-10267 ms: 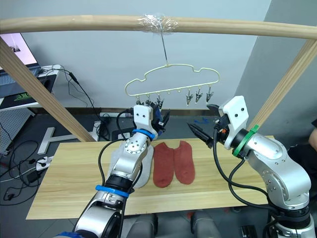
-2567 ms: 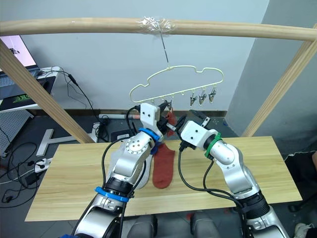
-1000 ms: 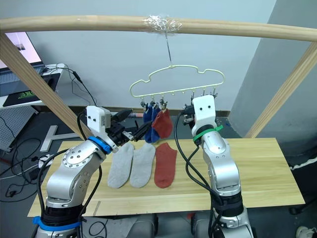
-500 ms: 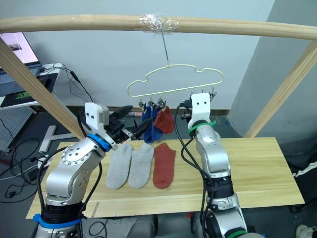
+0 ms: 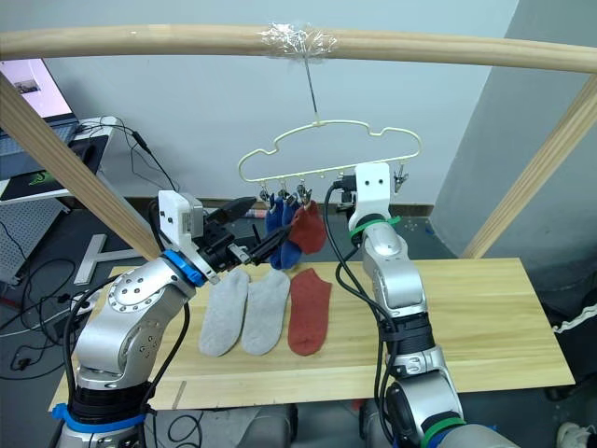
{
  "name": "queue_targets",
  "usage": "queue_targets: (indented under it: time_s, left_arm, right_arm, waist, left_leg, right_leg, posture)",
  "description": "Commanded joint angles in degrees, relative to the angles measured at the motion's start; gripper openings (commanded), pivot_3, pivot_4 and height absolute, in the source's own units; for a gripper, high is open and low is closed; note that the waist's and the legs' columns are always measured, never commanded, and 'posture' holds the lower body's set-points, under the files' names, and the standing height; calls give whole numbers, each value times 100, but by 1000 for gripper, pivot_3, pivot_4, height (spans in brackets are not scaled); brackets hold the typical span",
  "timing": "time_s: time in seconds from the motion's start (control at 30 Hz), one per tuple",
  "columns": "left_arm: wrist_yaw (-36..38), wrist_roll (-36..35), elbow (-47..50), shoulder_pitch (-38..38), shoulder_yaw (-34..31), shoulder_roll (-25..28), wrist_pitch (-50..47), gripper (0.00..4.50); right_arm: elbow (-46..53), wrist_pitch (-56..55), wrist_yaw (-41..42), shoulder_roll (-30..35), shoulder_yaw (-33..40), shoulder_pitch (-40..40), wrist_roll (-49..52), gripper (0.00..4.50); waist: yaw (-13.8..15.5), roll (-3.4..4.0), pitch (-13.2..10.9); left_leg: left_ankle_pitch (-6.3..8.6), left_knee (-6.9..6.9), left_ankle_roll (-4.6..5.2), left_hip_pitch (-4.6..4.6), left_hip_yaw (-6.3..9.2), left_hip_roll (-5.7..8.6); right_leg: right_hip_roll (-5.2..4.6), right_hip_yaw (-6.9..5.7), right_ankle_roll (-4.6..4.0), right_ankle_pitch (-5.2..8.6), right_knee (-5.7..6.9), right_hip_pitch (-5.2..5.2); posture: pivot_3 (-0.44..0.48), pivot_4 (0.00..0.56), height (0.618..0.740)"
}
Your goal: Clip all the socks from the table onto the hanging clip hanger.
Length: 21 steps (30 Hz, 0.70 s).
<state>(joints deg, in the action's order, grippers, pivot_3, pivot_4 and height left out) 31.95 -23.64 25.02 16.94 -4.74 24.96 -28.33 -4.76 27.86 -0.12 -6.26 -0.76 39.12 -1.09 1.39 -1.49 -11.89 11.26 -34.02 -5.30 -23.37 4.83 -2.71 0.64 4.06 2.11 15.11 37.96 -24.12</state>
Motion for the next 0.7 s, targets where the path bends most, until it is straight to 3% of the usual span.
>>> queue_targets:
  time_s: [0.03, 0.7]
  left_arm:
    - [135, -233, 347, 151, -43, 112, 4, 4500]
    - [107, -340, 423, 337, 96, 98, 91, 4500]
  right_arm:
    - [171, -205, -28, 2, -74, 167, 1, 1693]
    - [121, -314, -109, -12, -18, 212, 67, 1693]
  waist:
    - [1, 0, 0]
    - [0, 0, -1]
  left_leg:
    - [0, 0, 0, -1, 0, 0]
    - [0, 0, 0, -2, 1, 0]
  right_leg:
    - [0, 0, 0, 0, 0, -1]
    - [0, 0, 0, 0, 0, -2]
  posture:
    - [217, 203, 740]
    - [214, 204, 740]
